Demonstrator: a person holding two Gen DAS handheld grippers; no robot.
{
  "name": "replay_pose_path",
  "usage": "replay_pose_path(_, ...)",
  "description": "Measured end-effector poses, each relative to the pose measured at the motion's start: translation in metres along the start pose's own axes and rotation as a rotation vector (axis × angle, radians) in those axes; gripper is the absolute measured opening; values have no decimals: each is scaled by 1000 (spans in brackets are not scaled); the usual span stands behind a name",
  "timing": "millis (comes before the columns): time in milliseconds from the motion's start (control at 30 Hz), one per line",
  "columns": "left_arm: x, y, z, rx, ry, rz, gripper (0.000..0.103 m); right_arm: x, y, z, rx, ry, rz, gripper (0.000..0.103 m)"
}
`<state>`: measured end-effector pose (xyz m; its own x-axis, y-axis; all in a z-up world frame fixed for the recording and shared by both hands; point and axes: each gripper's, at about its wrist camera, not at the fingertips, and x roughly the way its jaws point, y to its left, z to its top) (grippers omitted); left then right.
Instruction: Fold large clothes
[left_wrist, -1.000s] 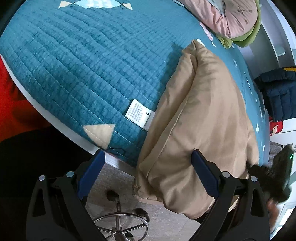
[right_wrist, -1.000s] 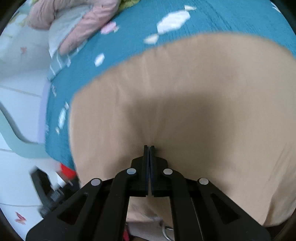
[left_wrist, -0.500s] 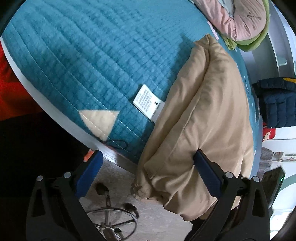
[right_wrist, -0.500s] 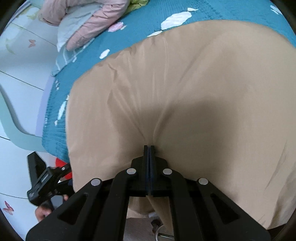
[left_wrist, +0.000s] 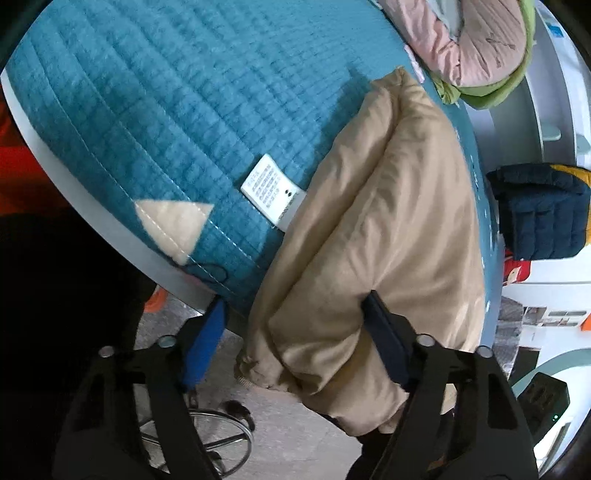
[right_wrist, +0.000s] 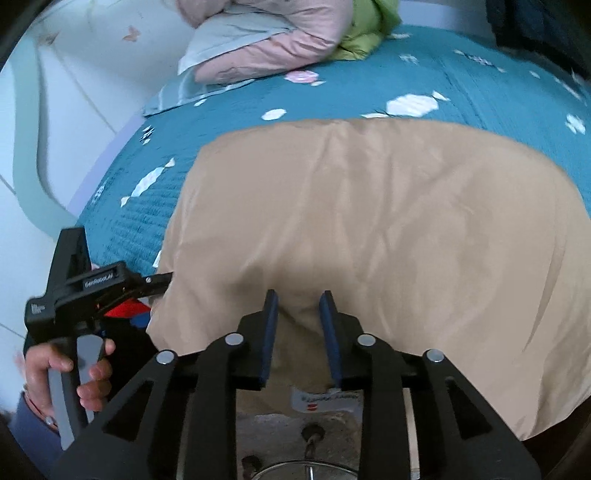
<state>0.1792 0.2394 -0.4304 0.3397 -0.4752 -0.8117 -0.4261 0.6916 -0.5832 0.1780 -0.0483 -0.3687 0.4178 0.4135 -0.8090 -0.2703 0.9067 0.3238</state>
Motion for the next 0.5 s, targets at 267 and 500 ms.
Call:
replay_pose_path(267, -23, -39, -3, 149, -14, 30, 30, -5, 33, -9, -111, -39, 32, 45)
replay_pose_path(500, -49, -82, -5, 237, -44, 1, 28, -23, 75, -15, -248, -126, 90, 59)
